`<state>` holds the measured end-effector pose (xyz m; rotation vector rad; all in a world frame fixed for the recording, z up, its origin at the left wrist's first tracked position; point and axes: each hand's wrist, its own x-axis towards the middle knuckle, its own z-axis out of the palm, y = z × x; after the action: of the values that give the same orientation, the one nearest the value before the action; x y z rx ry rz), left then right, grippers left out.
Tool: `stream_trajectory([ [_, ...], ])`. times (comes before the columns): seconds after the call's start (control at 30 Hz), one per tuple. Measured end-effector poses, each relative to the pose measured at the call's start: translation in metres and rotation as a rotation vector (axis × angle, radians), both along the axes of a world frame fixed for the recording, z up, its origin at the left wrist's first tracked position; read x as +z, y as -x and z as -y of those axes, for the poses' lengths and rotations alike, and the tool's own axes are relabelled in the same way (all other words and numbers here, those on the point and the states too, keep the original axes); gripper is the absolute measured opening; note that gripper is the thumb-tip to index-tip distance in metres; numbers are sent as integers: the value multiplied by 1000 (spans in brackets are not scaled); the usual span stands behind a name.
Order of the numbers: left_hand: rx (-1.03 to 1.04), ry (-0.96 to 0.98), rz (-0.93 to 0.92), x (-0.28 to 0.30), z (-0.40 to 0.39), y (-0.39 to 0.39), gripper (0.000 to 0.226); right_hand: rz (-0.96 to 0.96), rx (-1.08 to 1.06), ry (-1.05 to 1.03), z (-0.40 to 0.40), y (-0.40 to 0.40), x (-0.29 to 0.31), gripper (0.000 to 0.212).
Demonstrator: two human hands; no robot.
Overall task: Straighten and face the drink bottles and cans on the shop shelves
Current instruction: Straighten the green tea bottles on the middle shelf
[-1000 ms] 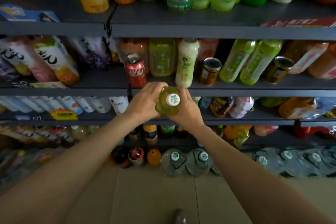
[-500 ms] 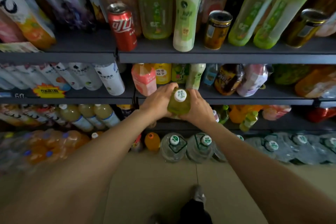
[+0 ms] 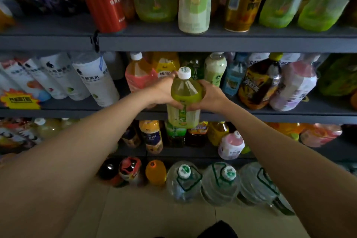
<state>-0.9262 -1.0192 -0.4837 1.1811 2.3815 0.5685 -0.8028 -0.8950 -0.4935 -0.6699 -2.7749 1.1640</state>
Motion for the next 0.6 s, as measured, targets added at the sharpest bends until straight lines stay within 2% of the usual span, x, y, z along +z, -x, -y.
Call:
stream_trajectory([
  [0.13,-23,-29,-66,-5,-5,13,107,-95,-8,34,-8,11,-16,82],
  [0.3,-37,-99,-189,-11,-5,29,100,-302,-58,-45,-9,24,-42,88],
  [0.47,-17,-211,-113,-36,-5,45,113,-580,-135,200,-5,25,-78,92],
  [0.53,-23,-285,-65,-41,1,41,114,-620,-136,245,2,20,-80,88],
  [0.6,-29,-339,-48,-42,7,35,106,-619,-126,274,7,15,-78,86],
])
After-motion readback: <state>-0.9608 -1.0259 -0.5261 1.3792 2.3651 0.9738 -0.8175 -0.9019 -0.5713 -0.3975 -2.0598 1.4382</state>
